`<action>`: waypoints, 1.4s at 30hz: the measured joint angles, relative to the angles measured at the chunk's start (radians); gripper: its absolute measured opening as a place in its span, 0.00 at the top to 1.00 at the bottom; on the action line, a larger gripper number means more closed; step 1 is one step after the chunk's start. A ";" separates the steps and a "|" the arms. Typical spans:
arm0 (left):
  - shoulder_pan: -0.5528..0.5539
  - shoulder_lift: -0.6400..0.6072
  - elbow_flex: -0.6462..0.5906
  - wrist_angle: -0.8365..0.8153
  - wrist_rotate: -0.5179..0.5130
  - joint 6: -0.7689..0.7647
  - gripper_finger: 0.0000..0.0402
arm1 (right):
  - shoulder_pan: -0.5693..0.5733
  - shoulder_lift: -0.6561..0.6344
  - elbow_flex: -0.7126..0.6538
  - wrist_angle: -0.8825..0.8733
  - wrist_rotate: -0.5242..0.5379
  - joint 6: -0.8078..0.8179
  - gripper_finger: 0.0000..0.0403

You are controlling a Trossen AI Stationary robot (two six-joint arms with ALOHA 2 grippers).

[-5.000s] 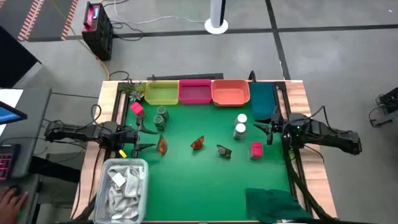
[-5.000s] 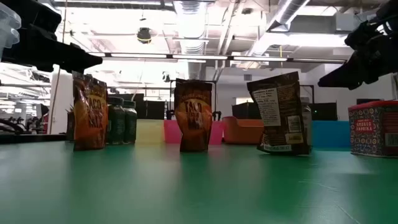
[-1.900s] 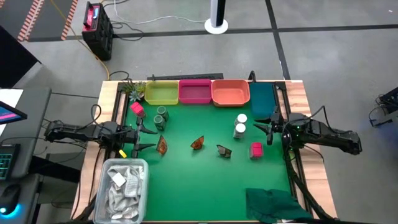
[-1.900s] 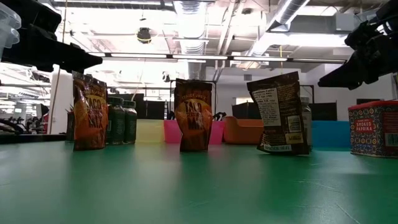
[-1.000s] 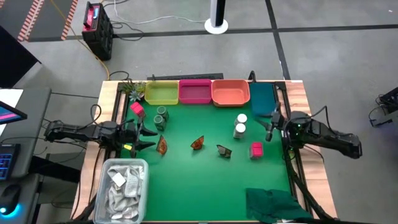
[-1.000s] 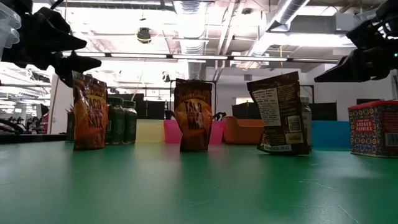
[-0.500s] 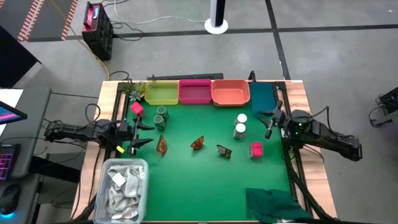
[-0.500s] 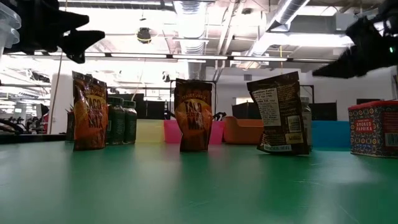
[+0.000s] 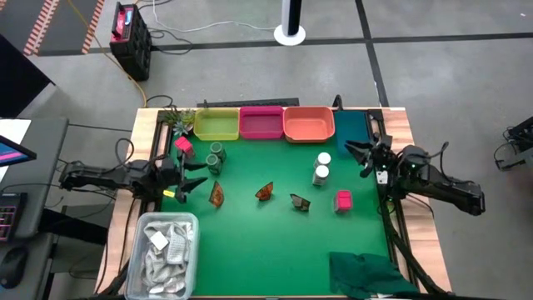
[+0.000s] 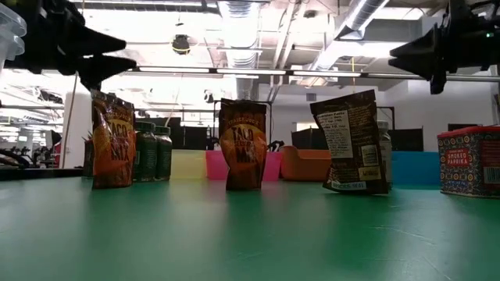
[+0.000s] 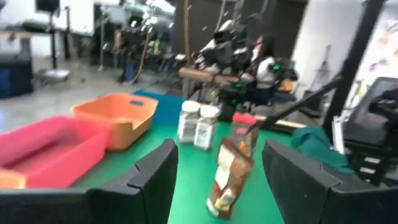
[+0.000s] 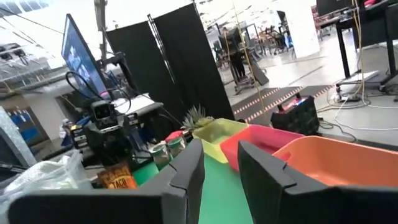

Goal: Sort spices by type
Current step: Put the right orange seasoning pack into the orange bin

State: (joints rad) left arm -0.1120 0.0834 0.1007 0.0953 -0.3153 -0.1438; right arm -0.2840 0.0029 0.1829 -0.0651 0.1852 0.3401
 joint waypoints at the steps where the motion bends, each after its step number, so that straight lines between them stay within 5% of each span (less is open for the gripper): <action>1: 0.000 0.000 0.017 -0.037 -0.015 -0.012 0.44 | 0.000 0.000 0.000 -0.008 0.000 0.000 0.69; 13: 0.000 0.001 0.150 -0.326 -0.243 -0.079 0.44 | 0.001 0.055 0.000 0.033 -0.004 0.045 0.69; 24: 0.025 0.086 0.152 -0.257 -0.386 0.000 0.44 | 0.000 0.457 0.187 -0.014 -0.005 -0.139 0.67; 42: 0.133 0.128 0.227 -0.315 -0.317 0.015 0.44 | -0.006 1.090 0.693 -0.566 -0.010 -0.141 0.22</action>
State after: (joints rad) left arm 0.0212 0.2115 0.3278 -0.2199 -0.6327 -0.1287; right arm -0.2905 1.0929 0.8756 -0.6310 0.1756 0.1996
